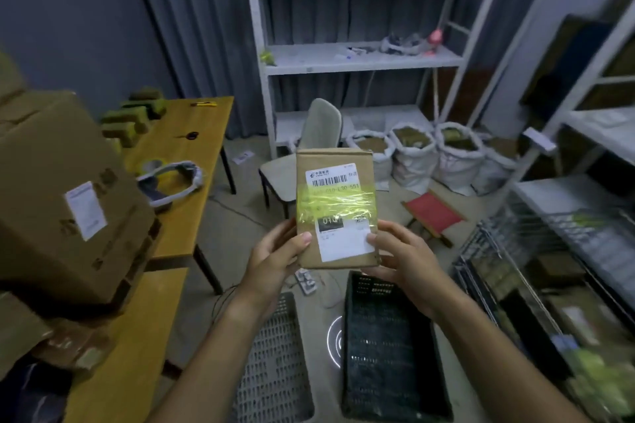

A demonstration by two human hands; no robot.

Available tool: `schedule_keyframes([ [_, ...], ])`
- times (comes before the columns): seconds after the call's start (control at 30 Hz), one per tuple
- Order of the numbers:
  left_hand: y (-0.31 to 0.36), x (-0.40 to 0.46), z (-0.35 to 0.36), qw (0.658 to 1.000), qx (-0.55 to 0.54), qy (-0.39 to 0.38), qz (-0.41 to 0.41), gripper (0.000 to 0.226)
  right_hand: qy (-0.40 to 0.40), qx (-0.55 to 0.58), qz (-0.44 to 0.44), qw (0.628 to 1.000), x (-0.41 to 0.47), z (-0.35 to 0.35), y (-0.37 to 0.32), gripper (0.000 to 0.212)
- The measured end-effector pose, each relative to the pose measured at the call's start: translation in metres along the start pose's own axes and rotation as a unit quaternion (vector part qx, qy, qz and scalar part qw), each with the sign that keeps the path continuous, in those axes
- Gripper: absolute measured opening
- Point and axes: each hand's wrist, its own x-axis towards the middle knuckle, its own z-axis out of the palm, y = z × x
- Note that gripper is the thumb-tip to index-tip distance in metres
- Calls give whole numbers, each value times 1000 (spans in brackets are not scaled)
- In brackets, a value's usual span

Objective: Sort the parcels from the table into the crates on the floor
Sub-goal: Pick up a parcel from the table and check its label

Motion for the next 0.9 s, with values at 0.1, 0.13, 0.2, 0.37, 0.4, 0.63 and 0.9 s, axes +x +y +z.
schedule_keyframes([
  [0.1, -15, 31, 25, 998, 5, -53, -13, 48, 56, 3, -1, 998, 3, -30, 6, 35],
  [0.13, -19, 40, 33, 997, 5, -69, -18, 49, 70, 0, -2, 998, 6, -41, 9, 37],
  [0.2, -30, 56, 49, 995, 4, -91, -36, 57, 88, -4, 2, 996, 11, -62, 14, 38],
  [0.37, -65, 100, 89, 988, 29, -128, -80, 50, 115, 2, 22, 993, 40, -119, 33, 41],
  [0.4, -74, 109, 97, 987, 32, -127, -89, 47, 115, 0, 30, 993, 51, -131, 39, 44],
  [0.63, -193, 203, 134, 982, 76, -77, -157, 38, 69, -19, 109, 991, 171, -218, 121, 64],
  [0.9, -416, 287, 126, 955, 126, -16, -269, 34, 49, -4, 226, 973, 299, -292, 303, 42],
])
